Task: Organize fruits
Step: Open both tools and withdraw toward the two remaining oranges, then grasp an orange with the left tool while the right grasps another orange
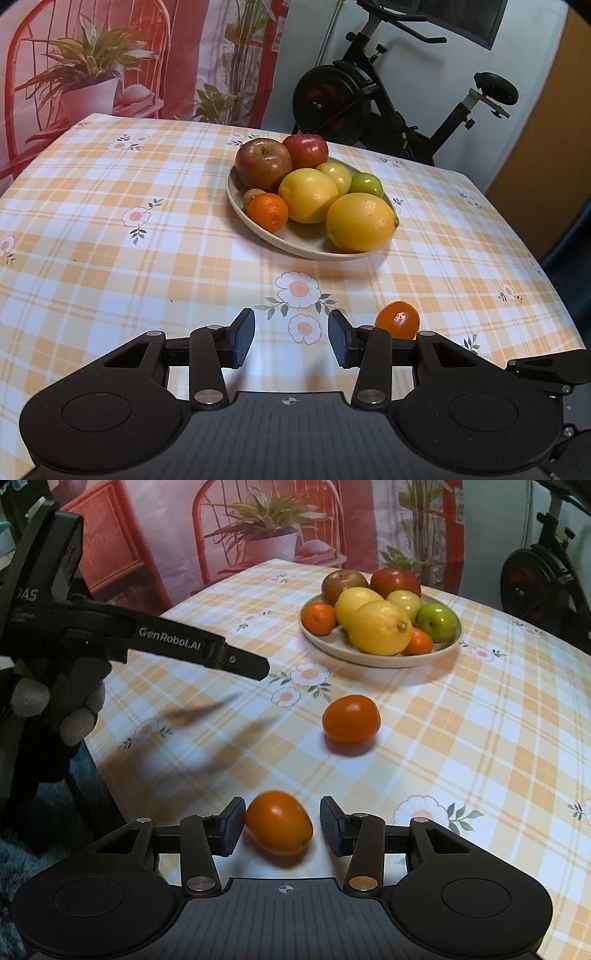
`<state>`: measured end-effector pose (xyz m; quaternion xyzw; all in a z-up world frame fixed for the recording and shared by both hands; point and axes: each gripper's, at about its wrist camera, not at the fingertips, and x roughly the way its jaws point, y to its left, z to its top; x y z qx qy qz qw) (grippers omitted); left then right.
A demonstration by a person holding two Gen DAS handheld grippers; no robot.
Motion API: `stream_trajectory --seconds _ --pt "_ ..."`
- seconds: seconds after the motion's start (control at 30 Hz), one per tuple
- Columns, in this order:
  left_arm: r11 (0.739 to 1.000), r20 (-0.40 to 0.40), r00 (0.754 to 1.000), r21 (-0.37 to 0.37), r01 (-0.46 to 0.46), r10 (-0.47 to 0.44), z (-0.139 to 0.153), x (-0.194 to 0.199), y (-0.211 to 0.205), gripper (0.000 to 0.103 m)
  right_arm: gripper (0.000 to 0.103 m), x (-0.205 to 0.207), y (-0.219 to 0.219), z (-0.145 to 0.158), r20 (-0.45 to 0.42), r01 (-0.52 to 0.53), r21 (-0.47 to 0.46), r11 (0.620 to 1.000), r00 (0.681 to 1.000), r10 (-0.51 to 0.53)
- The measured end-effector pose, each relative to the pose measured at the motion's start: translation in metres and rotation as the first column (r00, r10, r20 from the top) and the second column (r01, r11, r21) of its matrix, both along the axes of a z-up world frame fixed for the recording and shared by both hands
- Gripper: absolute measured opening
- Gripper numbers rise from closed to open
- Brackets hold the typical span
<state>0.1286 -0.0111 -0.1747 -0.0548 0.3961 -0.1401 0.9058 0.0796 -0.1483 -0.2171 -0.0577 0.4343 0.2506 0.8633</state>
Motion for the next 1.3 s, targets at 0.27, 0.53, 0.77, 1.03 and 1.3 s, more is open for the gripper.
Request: stream_trajectory --seconds 0.27,0.53,0.77,1.03,1.3 --pt "1.0 -0.005 1.0 0.001 0.007 -0.007 -0.001 -0.001 -0.002 0.046 0.037 -0.005 0.001 -0.001 -0.001 -0.022 0.004 1.0 1.0 0.022" --pt "1.0 -0.007 1.0 -0.002 0.014 -0.014 -0.001 -0.002 -0.002 0.046 0.035 -0.005 -0.004 0.002 0.021 -0.01 0.021 1.0 1.0 0.01" --pt "0.998 0.003 0.998 -0.01 0.055 -0.055 0.0 -0.003 -0.011 0.048 0.035 0.003 -0.03 0.014 0.084 0.086 0.032 0.996 0.992 -0.089" --pt "0.983 0.045 0.982 -0.007 0.181 -0.181 0.004 -0.003 -0.04 0.059 0.035 0.01 -0.061 0.024 0.143 0.174 0.058 0.983 0.973 -0.181" --pt "0.966 0.018 0.967 0.053 0.254 -0.256 -0.008 0.008 -0.069 0.059 0.035 0.01 -0.076 0.028 0.164 0.205 0.081 0.975 0.963 -0.216"
